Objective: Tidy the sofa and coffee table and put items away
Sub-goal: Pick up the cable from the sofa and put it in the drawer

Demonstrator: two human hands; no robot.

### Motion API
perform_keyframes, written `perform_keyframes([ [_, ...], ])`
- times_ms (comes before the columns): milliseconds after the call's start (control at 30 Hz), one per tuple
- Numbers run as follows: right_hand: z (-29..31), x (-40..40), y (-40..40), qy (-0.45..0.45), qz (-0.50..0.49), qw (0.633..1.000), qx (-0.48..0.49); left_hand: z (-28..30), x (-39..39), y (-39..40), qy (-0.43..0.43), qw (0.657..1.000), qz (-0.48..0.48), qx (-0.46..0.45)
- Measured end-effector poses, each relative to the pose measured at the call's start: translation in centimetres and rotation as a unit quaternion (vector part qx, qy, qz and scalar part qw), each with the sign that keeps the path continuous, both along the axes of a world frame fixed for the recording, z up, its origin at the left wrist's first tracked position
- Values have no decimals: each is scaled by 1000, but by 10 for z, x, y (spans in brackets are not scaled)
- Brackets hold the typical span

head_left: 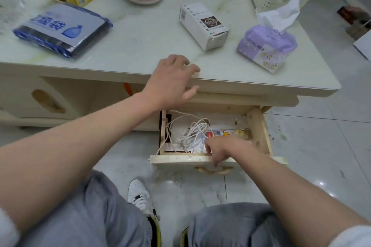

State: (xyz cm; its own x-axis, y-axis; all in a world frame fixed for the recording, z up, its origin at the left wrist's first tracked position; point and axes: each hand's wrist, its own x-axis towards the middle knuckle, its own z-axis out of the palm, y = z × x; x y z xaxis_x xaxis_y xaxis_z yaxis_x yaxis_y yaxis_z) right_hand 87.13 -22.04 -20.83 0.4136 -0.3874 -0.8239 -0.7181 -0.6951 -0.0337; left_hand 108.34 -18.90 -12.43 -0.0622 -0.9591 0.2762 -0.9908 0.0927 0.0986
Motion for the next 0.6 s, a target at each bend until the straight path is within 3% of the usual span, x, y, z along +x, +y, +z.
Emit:
perform_keyframes([
  [100, -12, -2, 5, -59, 60, 994, -73, -13, 29, -2, -28, 999, 8, 31],
  [233, -16, -18, -8, -143, 4, 984, -106, -2, 43, -9, 57, 996, -34, 52],
  [333, -14, -12, -21, -181, -19, 973, -138, -1, 47, -14, 68, 996, -48, 37],
  [433, -9, 1, -35, -158, -16, 981, -113, -4, 40, -1, 116, 990, -68, -47],
  [500, -10, 3, -37, -141, -2, 985, -98, -20, 28, 20, 86, 984, -119, -98],
  [567, -13, 1, -35, -140, -15, 986, -86, -47, 9, 38, 0, 983, -178, 44],
  [600, -14, 0, -34, -138, -18, 987, -84, -57, -3, 43, -22, 977, -155, 146],
])
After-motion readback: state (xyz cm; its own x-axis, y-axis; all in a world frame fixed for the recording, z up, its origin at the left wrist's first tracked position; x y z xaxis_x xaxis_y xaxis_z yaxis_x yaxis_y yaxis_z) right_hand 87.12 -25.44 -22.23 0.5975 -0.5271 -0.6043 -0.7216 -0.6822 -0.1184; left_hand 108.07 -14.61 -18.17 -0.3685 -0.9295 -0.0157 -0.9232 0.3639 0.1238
